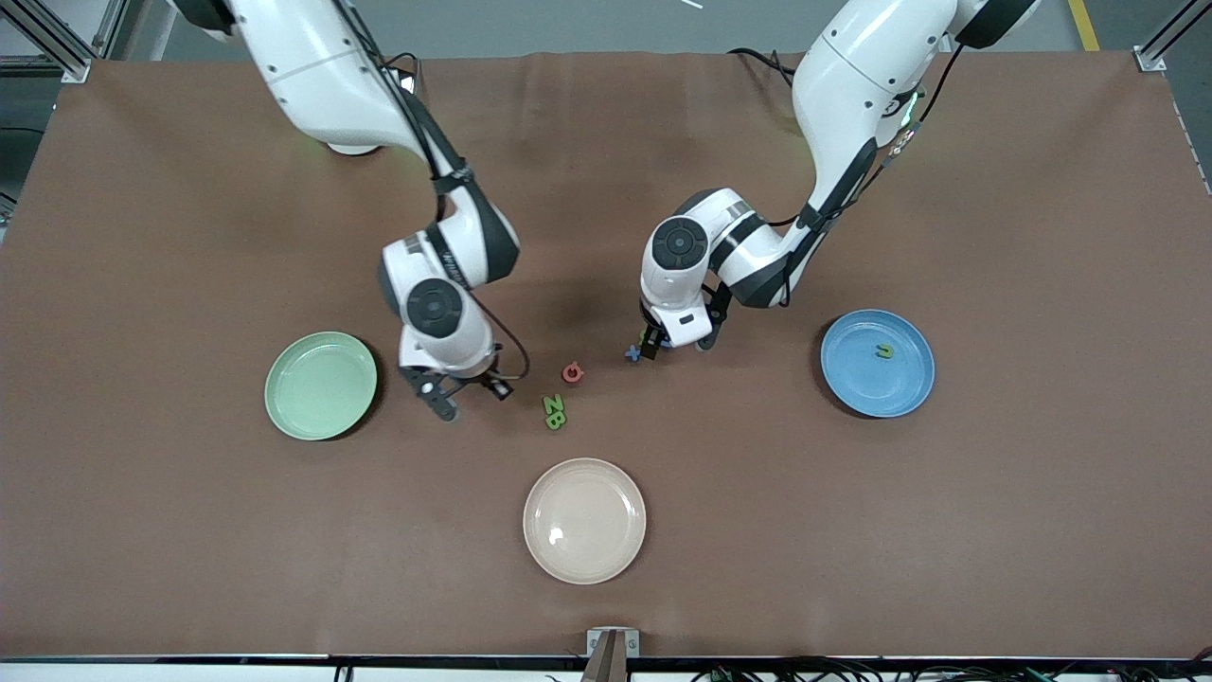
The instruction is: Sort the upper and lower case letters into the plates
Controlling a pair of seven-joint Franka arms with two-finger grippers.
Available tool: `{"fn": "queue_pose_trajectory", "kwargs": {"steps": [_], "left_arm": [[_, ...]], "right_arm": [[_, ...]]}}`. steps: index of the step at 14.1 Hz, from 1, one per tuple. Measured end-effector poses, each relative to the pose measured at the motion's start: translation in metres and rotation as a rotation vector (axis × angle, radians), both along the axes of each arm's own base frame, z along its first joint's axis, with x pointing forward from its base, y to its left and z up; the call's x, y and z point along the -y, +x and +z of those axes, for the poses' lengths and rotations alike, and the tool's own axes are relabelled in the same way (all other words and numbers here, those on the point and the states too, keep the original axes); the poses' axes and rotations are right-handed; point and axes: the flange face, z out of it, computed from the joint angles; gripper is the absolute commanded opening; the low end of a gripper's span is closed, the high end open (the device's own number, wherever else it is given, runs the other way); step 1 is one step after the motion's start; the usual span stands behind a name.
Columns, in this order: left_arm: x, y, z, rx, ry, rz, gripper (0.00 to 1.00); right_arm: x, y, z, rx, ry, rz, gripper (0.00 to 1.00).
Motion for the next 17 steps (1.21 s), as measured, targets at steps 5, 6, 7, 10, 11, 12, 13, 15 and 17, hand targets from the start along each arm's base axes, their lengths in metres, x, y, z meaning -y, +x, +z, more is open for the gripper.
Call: {"fn": "queue_pose_trajectory", "kwargs": {"steps": [5, 6, 7, 10, 11, 12, 13, 15, 17], "left_arm": [[-0.008, 0.009, -0.001, 0.030, 0.016, -0.013, 1.00], [-0.008, 0.009, -0.002, 0.033, 0.013, -0.013, 1.00], [-0.008, 0.009, -0.003, 0.033, 0.012, -0.013, 1.00], [-0.008, 0.008, -0.009, 0.030, 0.011, -0.014, 0.93], [-0.008, 0.008, -0.010, 0.028, 0.012, -0.014, 0.91], [-0.008, 0.007, -0.011, 0.026, 0.013, -0.014, 0.89], [-0.008, 0.007, -0.013, 0.024, 0.014, -0.014, 0.85], [-0.008, 0.007, -0.014, 0.023, 0.013, -0.014, 0.75], [-0.008, 0.008, -0.013, 0.027, 0.009, -0.013, 0.66]], "right_arm": [[0.156, 0.002, 0.048, -0.021, 0.039, 0.192, 0.00], [0.188, -0.004, 0.047, -0.022, 0.046, 0.226, 0.01], [0.214, -0.011, 0.042, -0.021, 0.052, 0.253, 0.01], [0.264, -0.036, 0.015, -0.012, 0.055, 0.291, 0.01], [0.271, -0.043, 0.006, -0.006, 0.053, 0.294, 0.01], [0.273, -0.048, 0.000, 0.002, 0.051, 0.292, 0.01], [0.274, -0.052, -0.005, 0.008, 0.049, 0.292, 0.01], [0.272, -0.057, -0.016, 0.010, 0.046, 0.295, 0.01], [0.272, -0.061, -0.031, -0.001, 0.044, 0.297, 0.02]]}}
